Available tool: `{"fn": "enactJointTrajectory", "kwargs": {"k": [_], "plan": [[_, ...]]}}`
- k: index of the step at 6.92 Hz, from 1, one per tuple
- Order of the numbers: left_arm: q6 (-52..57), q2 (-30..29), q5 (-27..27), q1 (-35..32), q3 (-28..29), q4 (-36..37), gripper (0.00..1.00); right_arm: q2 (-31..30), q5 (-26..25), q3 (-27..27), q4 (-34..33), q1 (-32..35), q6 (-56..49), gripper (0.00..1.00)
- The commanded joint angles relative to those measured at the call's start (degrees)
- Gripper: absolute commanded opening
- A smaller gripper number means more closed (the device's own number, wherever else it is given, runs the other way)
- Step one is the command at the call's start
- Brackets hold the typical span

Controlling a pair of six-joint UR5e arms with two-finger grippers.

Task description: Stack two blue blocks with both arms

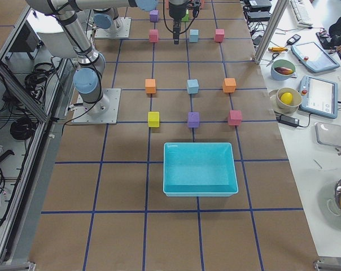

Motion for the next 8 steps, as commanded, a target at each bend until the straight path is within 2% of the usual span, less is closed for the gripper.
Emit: {"fn": "enactJointTrajectory", "kwargs": {"k": [1, 4, 6, 8], "plan": [[0.0, 0.0, 0.1, 0.1, -0.1, 0.0, 1.00, 0.2, -0.1, 0.1, -0.3, -0.1, 0.0, 1.00], [0.0, -1.7, 0.4, 1.0, -1.5, 0.1, 1.00, 0.2, -0.1, 0.3, -0.1, -0.1, 0.0, 1.00], [0.1, -7.0, 0.5, 1.1, -1.2, 4.0, 1.00, 1.0, -0.1, 0.6, -0.7, -0.3, -0.9, 1.00], [3.7, -13.2, 0.6, 1.1, -1.0, 12.4, 1.00, 10.7, 0.0, 0.7, -1.7, -0.3, 0.0, 1.00]]}}
